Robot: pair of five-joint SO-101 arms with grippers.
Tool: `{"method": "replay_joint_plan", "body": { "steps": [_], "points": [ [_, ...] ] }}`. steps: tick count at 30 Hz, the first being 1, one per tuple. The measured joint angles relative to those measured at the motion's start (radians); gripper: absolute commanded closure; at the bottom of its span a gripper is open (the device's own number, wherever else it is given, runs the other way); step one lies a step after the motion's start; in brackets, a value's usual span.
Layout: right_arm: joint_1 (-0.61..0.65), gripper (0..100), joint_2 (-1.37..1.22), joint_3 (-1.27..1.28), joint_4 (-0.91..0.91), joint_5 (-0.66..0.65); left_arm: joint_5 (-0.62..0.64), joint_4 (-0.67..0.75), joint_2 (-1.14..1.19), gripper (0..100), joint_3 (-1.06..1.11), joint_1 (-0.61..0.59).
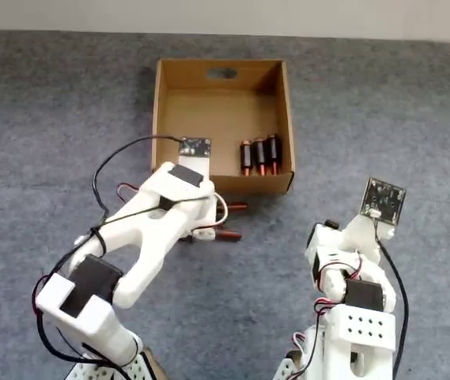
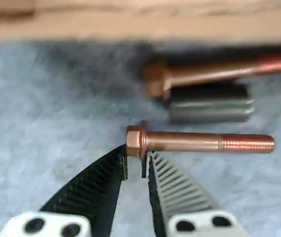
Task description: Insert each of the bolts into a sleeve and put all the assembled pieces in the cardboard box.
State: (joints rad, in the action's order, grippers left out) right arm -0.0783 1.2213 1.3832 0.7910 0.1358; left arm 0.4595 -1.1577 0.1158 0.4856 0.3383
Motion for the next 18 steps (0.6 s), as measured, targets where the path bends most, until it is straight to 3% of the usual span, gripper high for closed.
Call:
{"method": "replay_joint_plan", "body": {
  "steps": [2, 6, 12, 15, 18],
  "points": [
    [0.0, 99.2, 0.0, 0.0, 0.0, 0.0, -0.014, -0.052, 0.0, 98, 0.0, -0.031],
    [0.0, 99.2, 0.0, 0.002, 0.0, 0.0, -0.166, -0.126, 0.0, 98, -0.025, -0.147],
    [0.0, 99.2, 0.0, 0.003, 0.0, 0.0, -0.522, -0.222, 0.0, 98, -0.129, -0.348],
    [0.0, 99.2, 0.0, 0.003, 0.0, 0.0, -0.675, -0.299, 0.0, 97, -0.167, -0.368],
    [0.0, 99.2, 0.0, 0.003, 0.0, 0.0, -0.746, -0.339, 0.0, 88, -0.172, -0.364]
  ]
}}
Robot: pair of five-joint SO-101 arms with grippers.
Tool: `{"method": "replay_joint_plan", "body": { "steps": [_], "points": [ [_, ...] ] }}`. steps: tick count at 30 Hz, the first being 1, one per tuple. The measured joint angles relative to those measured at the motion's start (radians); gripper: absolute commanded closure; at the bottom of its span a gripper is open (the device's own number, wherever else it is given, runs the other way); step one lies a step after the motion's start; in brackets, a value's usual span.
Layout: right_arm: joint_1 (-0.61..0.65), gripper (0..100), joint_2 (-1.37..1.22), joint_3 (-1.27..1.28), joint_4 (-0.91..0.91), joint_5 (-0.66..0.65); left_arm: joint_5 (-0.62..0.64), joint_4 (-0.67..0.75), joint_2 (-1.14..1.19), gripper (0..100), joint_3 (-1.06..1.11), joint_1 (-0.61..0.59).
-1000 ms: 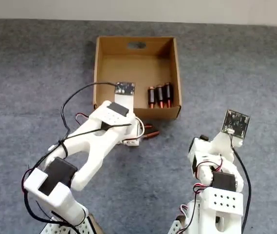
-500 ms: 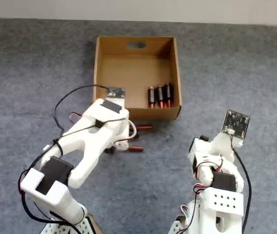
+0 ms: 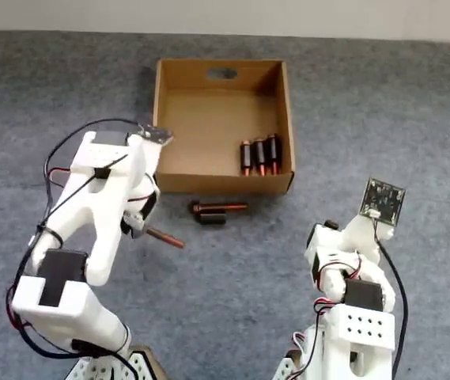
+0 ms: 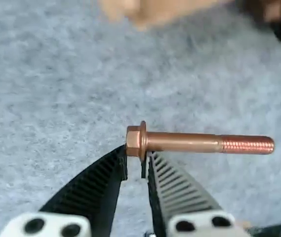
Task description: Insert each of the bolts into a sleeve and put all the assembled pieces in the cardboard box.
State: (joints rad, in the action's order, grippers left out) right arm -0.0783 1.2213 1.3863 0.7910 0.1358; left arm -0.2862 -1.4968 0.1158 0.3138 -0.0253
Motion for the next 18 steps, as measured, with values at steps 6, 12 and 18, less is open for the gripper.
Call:
{"method": "replay_joint_plan", "body": {
  "steps": [6, 12, 18],
  "points": [
    [0.0, 99.2, 0.0, 0.0, 0.0, 0.0, -0.078, -0.017, 0.0, 74, 0.0, 0.029],
    [0.0, 99.2, 0.0, 0.0, 0.0, 0.0, -0.08, -0.031, 0.0, 74, 0.0, 0.054],
    [0.0, 99.2, 0.0, 0.0, 0.0, 0.0, 0.218, -0.021, 0.0, 74, 0.049, 0.173]
  ]
}}
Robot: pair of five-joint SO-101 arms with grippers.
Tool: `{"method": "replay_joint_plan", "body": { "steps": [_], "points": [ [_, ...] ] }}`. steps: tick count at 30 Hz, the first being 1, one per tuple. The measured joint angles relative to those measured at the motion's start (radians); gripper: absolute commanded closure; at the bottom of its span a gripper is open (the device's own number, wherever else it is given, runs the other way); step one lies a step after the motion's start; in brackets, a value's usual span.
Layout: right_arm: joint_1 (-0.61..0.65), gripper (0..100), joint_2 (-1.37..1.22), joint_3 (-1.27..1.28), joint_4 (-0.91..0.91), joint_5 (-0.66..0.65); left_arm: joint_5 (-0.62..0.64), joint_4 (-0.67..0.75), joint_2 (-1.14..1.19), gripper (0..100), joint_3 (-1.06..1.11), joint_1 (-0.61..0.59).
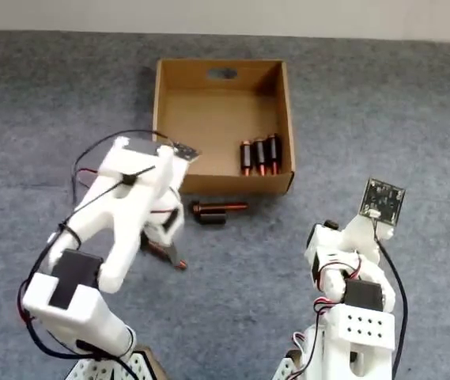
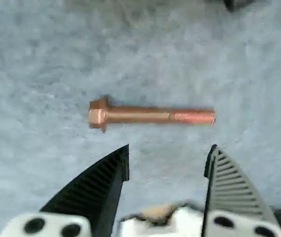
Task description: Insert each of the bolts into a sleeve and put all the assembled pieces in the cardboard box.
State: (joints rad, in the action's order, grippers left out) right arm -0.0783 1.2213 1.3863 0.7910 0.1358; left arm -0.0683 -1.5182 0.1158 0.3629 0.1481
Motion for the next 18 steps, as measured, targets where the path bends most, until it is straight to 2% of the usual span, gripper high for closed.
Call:
{"method": "replay_joint_plan", "body": {
  "steps": [5, 7, 11, 18],
  "points": [
    [0.0, 99.2, 0.0, 0.0, 0.0, 0.0, 0.431, 0.169, 0.0, 74, 0.083, 0.009],
    [0.0, 99.2, 0.0, 0.0, 0.0, 0.0, 0.552, 0.21, -0.006, 74, 0.115, 0.011],
    [0.0, 99.2, 0.0, 0.0, 0.0, 0.0, 0.637, 0.244, -0.015, 74, 0.149, 0.011],
    [0.0, 99.1, 0.0, 0.0, 0.0, 0.0, 0.651, 0.245, -0.015, 74, 0.153, -0.041]
  ]
}}
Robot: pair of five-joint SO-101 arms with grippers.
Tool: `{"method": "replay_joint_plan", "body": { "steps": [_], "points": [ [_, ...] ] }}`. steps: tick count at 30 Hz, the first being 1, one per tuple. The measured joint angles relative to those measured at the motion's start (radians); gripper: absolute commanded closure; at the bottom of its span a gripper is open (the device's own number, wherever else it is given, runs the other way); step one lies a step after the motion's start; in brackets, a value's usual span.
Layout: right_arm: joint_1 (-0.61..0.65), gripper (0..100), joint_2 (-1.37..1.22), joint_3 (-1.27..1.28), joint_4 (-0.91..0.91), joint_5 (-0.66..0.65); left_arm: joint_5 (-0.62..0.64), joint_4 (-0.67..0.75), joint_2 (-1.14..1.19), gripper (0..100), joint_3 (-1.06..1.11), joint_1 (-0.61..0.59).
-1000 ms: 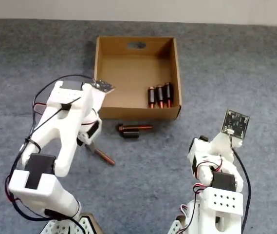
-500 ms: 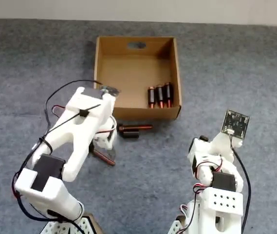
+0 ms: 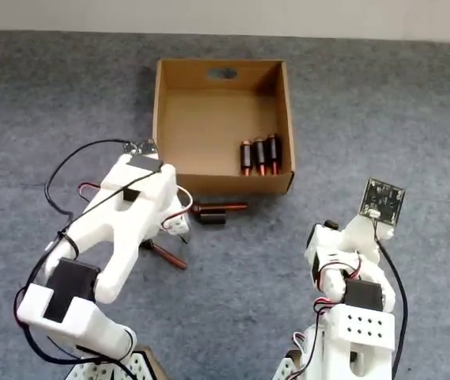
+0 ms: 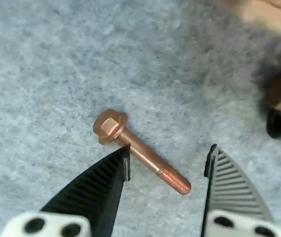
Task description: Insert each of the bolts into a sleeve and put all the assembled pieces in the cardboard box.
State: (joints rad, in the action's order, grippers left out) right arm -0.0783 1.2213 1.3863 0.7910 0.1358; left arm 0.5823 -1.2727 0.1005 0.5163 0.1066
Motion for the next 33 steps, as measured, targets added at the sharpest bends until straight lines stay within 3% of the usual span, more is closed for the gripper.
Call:
{"method": "replay_joint_plan", "body": {
  "steps": [13, 21, 27, 33],
  "points": [
    [0.0, 99.1, 0.0, 0.0, 0.0, 0.0, 0.0, -0.272, 0.015, 74, -0.18, -0.034],
    [0.0, 99.1, 0.0, 0.0, 0.0, 0.0, 0.005, -0.063, 0.014, 75, -0.025, -0.044],
    [0.0, 99.1, 0.0, 0.0, 0.0, 0.0, 0.006, 0.002, 0.014, 100, -0.009, -0.038],
    [0.0, 99.1, 0.0, 0.0, 0.0, 0.0, 0.005, 0.005, 0.014, 97, -0.008, -0.046]
  ]
}}
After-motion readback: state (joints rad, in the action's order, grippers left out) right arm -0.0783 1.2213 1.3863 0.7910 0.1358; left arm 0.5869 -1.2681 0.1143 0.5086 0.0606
